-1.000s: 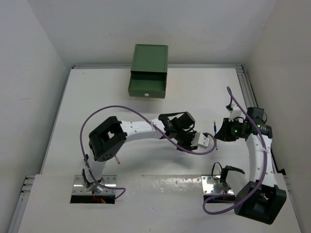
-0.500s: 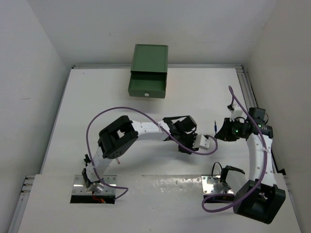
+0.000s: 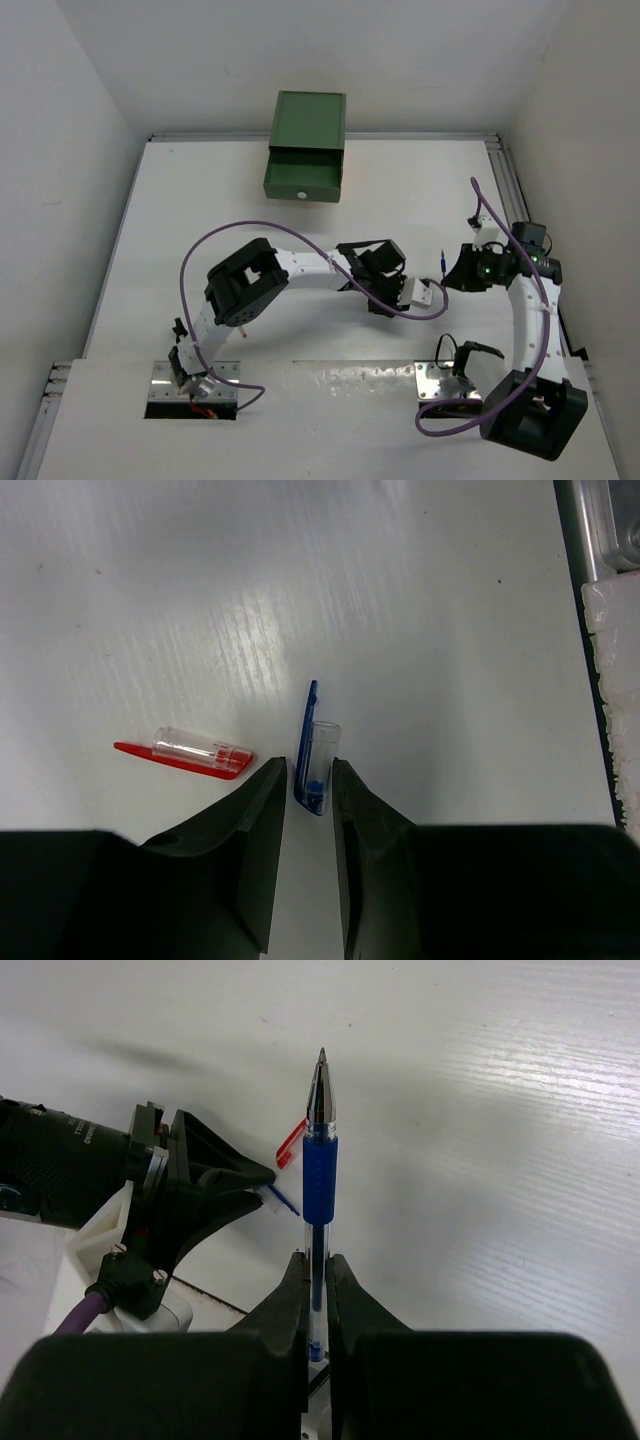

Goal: Sort the stationery into containers
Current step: Pick up the pen cap from the center of the board.

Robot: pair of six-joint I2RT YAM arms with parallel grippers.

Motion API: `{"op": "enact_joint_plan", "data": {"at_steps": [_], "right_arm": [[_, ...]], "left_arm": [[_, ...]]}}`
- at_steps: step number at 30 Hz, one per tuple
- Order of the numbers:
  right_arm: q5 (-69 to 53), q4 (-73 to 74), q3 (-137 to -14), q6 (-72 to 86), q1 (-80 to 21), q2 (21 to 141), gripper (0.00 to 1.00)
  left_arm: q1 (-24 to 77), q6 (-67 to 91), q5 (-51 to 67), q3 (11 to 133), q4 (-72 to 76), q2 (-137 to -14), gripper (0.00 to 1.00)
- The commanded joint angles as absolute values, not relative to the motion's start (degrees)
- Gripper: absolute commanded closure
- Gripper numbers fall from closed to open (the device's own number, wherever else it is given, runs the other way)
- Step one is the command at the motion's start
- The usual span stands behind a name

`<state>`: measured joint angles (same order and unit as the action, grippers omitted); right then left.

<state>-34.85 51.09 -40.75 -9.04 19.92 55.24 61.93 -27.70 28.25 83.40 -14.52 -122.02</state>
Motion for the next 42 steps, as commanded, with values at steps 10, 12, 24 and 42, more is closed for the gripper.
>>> {"op": "enact_joint_plan", "data": {"at_steps": [10,12,24,42], "right_arm": [[-36.48,51.06,-43.42,-10.28,20.39,55.28,1.0],[-36.47,51.06,-43.59,-10.46,20.3,55.46,1.0],[-36.39,51.24,-44.38,-10.2,20.3,55.81,1.0],[-36.47,50.62,-44.12,-9.58,19.6,55.99,1.0]], "left_arm": [[64.6,-27.33,23.48,81.13,-12.66,-123.23,0.66],[65.82,-27.42,19.71,78.85,-11.87,-122.35,0.64],[66.62,-24.88,16.18,79.55,-18.89,-123.84,0.65],[63.72,-31.46,18.19,78.57,-24.08,-124.01,0.5]]}}
